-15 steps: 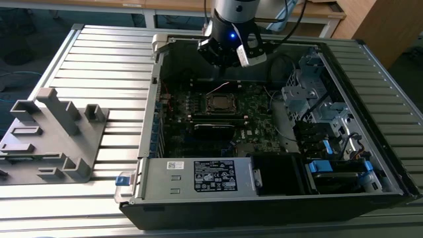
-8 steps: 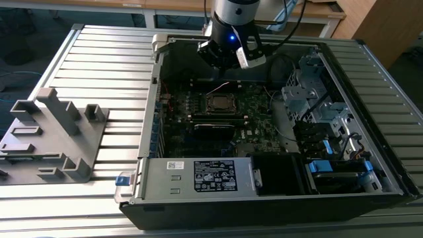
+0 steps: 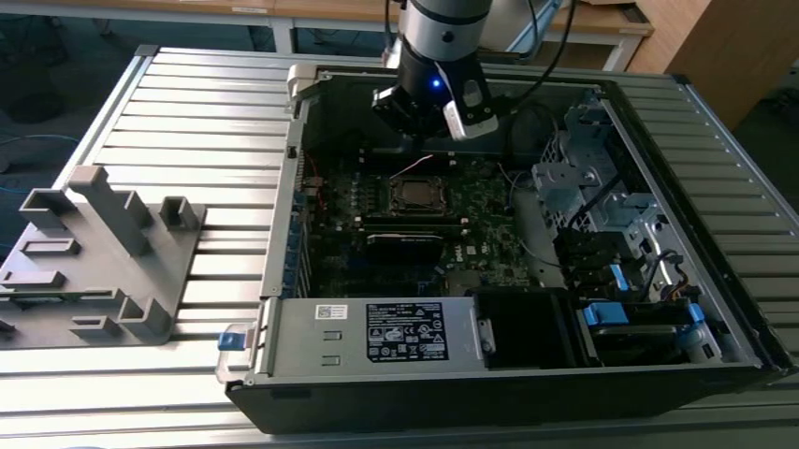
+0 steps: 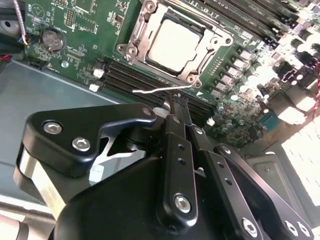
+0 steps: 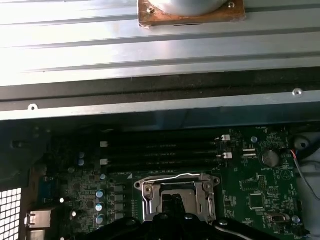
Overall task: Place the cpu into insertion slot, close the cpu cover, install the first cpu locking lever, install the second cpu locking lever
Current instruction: 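Install the first cpu locking lever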
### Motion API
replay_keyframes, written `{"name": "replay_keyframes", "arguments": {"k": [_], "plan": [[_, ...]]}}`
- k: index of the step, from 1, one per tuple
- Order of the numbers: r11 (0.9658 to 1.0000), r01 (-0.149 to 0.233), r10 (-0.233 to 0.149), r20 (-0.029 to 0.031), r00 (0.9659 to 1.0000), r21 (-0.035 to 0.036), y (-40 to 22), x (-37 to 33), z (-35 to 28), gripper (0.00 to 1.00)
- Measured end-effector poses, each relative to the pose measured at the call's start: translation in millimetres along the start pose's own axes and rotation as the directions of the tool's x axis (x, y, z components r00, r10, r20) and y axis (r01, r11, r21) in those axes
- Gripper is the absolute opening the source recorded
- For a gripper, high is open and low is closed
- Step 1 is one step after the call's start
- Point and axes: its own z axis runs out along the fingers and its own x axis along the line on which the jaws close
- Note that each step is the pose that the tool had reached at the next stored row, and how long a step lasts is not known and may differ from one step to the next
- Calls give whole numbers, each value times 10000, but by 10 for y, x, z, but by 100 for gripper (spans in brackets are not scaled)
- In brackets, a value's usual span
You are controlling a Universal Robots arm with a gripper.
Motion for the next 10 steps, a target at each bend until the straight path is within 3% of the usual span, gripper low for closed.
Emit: {"name": "replay_keyframes", "arguments": {"k": [4,5,9,10], "plan": [[10000,1,-1,-5,10000,-51,-13,-1,67,11],[9999,3,-3,-11,10000,-109,-15,0,77,11],[9989,8,-9,-35,10000,-466,-20,2,107,11],[9988,8,-10,-35,10000,-497,-22,2,124,11]]}}
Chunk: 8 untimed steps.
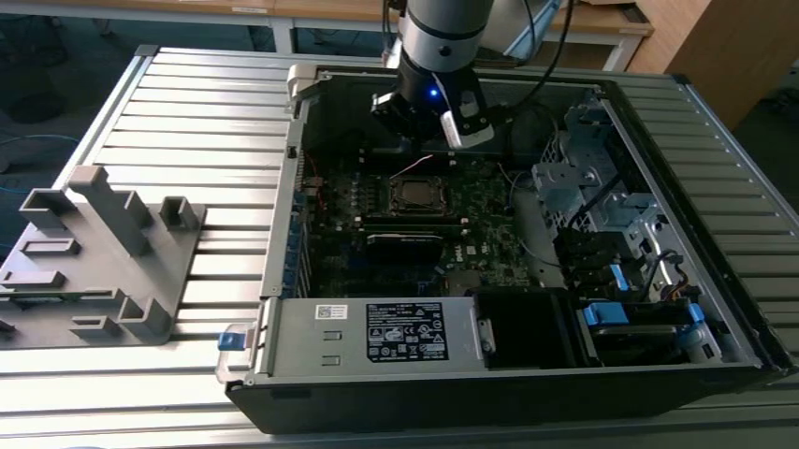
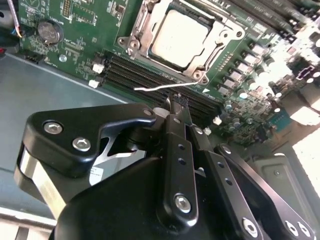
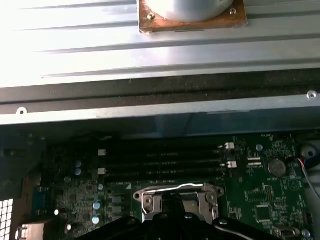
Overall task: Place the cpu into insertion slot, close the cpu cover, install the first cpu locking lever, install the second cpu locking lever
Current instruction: 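Install the first cpu locking lever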
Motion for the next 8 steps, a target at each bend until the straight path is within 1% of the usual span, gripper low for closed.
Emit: {"name": "replay_keyframes", "arguments": {"k": [5,8], "plan": [[10000,0,0,-3,10000,-11,-20,-3,81,11],[10000,1,-1,-4,10000,-10,-20,-4,92,11]]}}
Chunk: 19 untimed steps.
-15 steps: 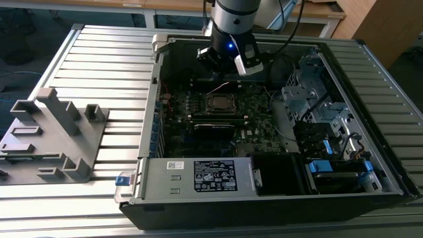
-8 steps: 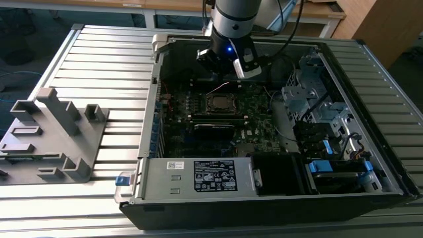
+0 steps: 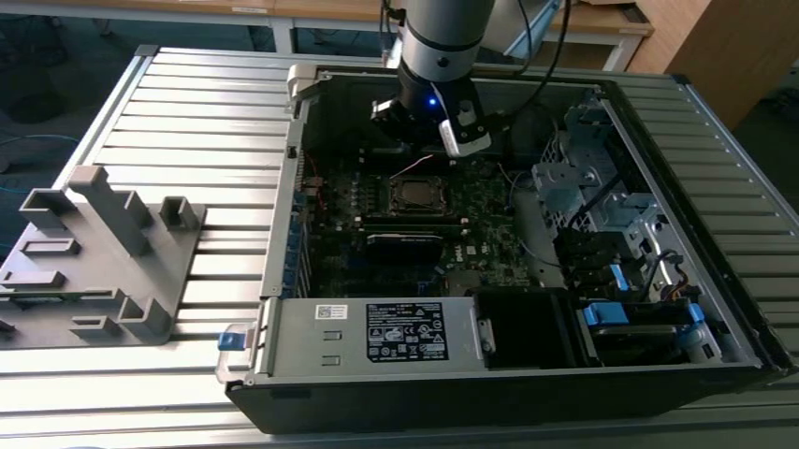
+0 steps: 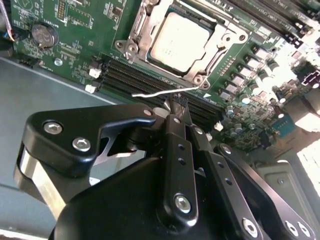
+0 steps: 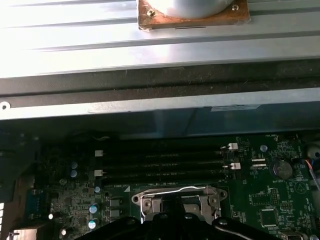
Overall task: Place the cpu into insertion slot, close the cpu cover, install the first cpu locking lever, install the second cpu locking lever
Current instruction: 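Install the first cpu locking lever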
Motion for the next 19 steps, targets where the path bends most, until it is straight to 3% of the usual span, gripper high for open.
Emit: {"name": "replay_keyframes", "arguments": {"k": [5,15,19], "plan": [[10000,0,0,1,10000,-3,35,2,42,11],[10000,-4,4,1,10000,-1,45,0,224,11],[10000,-3,3,2,10000,-1,105,0,254,11]]}}
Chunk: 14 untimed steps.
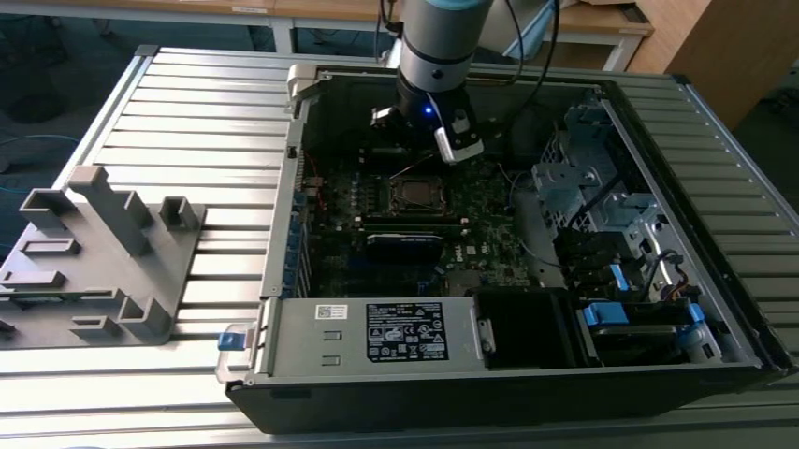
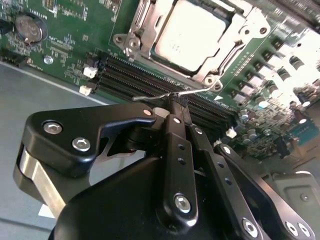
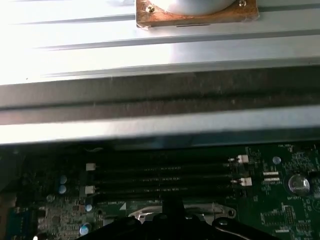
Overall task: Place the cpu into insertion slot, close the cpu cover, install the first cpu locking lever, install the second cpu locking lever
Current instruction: 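Install the first cpu locking lever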
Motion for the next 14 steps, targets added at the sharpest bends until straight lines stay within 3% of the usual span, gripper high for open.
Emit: {"name": "replay_keyframes", "arguments": {"k": [3,9,14], "plan": [[10000,2,-2,0,10000,-1,24,-8,10,11],[10000,0,0,-1,10000,8,26,-65,22,11],[10000,0,0,2,10000,4,24,-70,33,11]]}}
